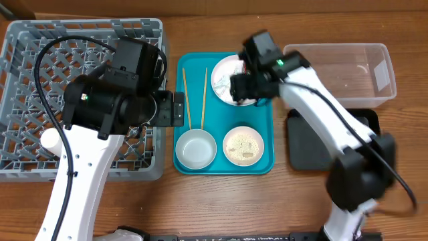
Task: Sort waste into correct bins and load items into the dishwasher
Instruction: 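Grasp the tissue from the plate with the right gripper, drop in bin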
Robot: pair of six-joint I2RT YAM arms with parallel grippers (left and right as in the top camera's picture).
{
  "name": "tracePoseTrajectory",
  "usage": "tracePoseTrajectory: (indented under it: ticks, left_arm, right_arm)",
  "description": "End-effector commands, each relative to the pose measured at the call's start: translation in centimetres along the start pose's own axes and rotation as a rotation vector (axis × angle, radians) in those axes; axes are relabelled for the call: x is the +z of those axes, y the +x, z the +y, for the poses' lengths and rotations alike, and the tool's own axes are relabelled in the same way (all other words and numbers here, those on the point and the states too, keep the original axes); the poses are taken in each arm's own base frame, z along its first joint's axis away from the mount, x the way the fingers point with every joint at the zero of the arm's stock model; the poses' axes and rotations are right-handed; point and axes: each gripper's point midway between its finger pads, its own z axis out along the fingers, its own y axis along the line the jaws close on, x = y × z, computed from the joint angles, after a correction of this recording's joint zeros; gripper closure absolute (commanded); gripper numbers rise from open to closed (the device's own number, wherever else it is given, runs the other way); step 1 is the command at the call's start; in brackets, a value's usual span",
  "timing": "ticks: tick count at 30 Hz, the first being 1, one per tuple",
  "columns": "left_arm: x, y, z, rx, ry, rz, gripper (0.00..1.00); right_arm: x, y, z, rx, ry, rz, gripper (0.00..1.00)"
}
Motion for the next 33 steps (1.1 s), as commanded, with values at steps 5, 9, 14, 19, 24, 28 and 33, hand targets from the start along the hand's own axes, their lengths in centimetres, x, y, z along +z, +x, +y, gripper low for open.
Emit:
tracePoseTrajectory:
  ticks: [5,9,14,19,24,28,33]
  left_arm:
    - [-0.7,-0.1,0.3,-0.014,-0.01,-0.017,0.0]
    - [-0.7,-0.1,0.2,-0.014,-0.01,-0.015,0.0]
    - [-0.7,-0.1,0.2,-0.014,-0.01,-0.015,0.0]
    - [-0.7,0.1,0.2,-0.013,-0.01,-0.01,0.0]
    - [-0.7,0.4,0.4,-0.013,-0.016,0.006,0.0]
    - [-0.7,0.5,0.4,-0.013,-0.017,0.009,0.0]
    - [-0.7,0.4,0.4,-0.013,-0.015,0.003,0.0]
  right_arm:
    - [7.1,-6.0,-0.2,-0.083,0.067,-0.062,0.23]
    - [9.1,-5.8,-0.4,-0.068,0.056,-0.044,0.3]
    - [11.4,-4.3,-0.6,-0.052,0.039,0.016,0.47]
    - [11.4,-4.5,-0.6,-0.024,0.044,0.006,0.73]
    - [10.0,-5.2,-0.2,0.012,0.025,0.001,0.96]
    - [4.7,-7.8,1.6,-0.005,-0.011,-0.08,0.96]
    - [-2.6,-9.8,1.9,0.003,-0.033,-0.187,0.96]
